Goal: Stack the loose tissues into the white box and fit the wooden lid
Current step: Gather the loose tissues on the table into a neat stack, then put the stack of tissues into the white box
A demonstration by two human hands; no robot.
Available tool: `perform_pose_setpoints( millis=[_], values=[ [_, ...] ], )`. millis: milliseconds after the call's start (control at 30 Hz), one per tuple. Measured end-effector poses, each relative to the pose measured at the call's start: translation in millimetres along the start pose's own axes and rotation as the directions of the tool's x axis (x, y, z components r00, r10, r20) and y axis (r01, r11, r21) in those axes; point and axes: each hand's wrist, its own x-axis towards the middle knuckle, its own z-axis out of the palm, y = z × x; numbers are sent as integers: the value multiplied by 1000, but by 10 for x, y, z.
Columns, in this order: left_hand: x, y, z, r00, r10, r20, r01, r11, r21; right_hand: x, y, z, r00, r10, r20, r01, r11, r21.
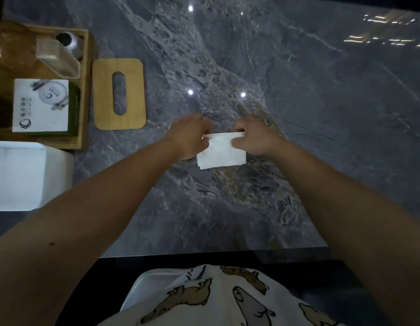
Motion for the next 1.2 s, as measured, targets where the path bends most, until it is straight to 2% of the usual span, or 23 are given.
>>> perform_pose_setpoints(
  millis=[67,133,200,233,267,300,333,367,400,467,500,600,667,733,767,800,833,867,933,1000,1067,1133,1200],
  values=[
    [-73,-18,-20,998,31,-50,-37,992,-118,-162,-4,-59,999,-47,-19,49,992,116],
    [-188,16,-41,981,27,-191,-72,969,-235,-338,-29,-106,994,-50,-100,72,970,231],
    [-355,132,-62,928,-131,-349,-32,904,-426,-495,-77,-109,965,-27,-261,109,947,304],
    [-459,230,-68,893,-275,-357,29,826,-563,-575,-112,-89,928,-38,-372,151,948,280],
    [-570,362,-81,871,-415,-265,104,682,-724,-660,-156,-60,871,-77,-486,201,957,208],
    [-659,500,-88,868,-492,-72,174,436,-883,-744,-192,-15,807,-145,-573,241,966,96],
    [-726,629,-97,868,-475,148,236,132,-963,-824,-217,49,755,-236,-612,276,961,-30],
    [-787,725,-85,867,-397,300,282,-103,-954,-891,-226,122,717,-339,-609,318,937,-147],
    [-834,790,-62,874,-326,360,293,-238,-926,-946,-210,205,693,-437,-573,364,899,-245],
    [-921,879,-1,886,-289,363,258,-345,-903,-1052,-186,335,689,-556,-466,441,831,-340],
    [-981,907,32,886,-315,341,225,-351,-909,-1106,-174,367,690,-598,-409,479,800,-362],
    [-1128,943,171,868,-416,273,160,-286,-945,-1271,-63,408,672,-681,-293,573,728,-377],
    [-1226,940,244,862,-456,220,132,-217,-967,-1331,24,367,733,-598,-324,563,801,-206],
    [-1344,944,264,868,-474,151,96,-139,-986,-1294,41,278,879,-349,-325,423,886,191],
    [-1411,945,251,874,-471,117,77,-103,-992,-1247,37,228,949,-212,-232,295,857,422],
    [-1477,945,240,886,-456,81,55,-69,-996,-1187,33,189,991,-118,-55,126,763,634],
    [-1543,948,227,900,-433,43,30,-37,-999,-1117,35,168,985,-101,142,-47,633,773],
    [-1606,942,223,910,-414,3,3,-2,-1000,-1051,45,153,949,-138,285,-169,540,824],
    [-1711,920,211,902,-426,-71,-28,105,-994,-992,-2,150,882,-269,387,-208,516,831],
    [-1779,870,211,865,-479,-150,-25,258,-966,-961,-115,193,868,-345,358,-116,559,821],
    [-1820,808,244,826,-519,-220,-6,381,-925,-942,-232,265,907,-335,256,17,635,772],
    [-1831,731,290,789,-555,-263,2,431,-902,-922,-343,346,937,-325,131,173,755,633],
    [-1823,669,329,745,-589,-313,-1,468,-884,-907,-409,450,947,-322,-10,287,830,479]
  ],
)
